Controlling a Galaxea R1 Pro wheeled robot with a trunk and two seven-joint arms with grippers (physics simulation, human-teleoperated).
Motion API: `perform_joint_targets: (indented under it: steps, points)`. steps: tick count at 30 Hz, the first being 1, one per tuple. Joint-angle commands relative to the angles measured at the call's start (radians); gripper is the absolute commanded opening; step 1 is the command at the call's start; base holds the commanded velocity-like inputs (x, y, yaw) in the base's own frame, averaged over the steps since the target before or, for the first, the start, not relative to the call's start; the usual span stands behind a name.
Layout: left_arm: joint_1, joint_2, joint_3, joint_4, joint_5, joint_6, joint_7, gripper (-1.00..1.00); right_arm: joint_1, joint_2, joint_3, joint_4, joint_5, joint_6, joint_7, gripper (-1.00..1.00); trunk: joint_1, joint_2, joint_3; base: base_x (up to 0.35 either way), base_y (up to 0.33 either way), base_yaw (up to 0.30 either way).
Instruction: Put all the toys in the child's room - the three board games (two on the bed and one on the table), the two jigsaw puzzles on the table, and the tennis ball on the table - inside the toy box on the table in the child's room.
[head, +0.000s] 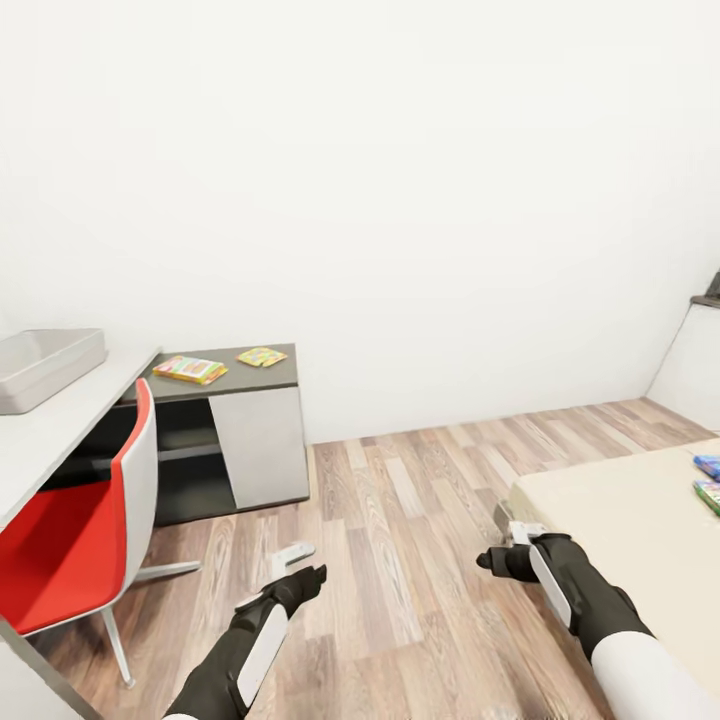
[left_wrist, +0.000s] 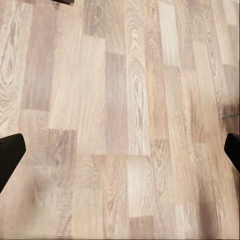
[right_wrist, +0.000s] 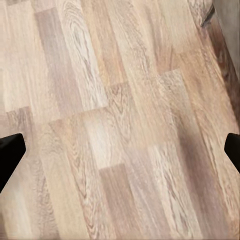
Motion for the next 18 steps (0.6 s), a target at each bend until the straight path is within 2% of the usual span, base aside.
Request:
perform_joint_targets:
  steps: [1,8,10,18]
  points:
    - [0.0,0.0,-0.002,-0.002,0.009,0.004,0.008,1.0,0.0,0.0,-0.001,-0.001,-0.007,0.005,-0.001,1.0,0.0,-0.001,-0.001,0.0,0.0,-0.273]
    - [0.011,0.0,-0.017,-0.012,0.051,0.012,0.017,1.0,0.005,-0.001,-0.001,-0.002,-0.005,-0.011,0.026,1.0,0.0,-0.001,-0.001,0.0,0.0,-0.281]
    - [0.014,0.0,-0.021,-0.014,0.072,0.015,0.02,1.0,0.007,-0.001,-0.001,-0.002,-0.004,-0.016,0.033,1.0,0.0,-0.001,-0.001,0.0,0.0,-0.287]
    - [0.017,0.0,-0.026,-0.019,0.101,0.018,0.028,1.0,0.008,-0.001,-0.001,-0.003,-0.004,-0.021,0.041,1.0,0.0,-0.001,-0.001,0.0,0.0,-0.289]
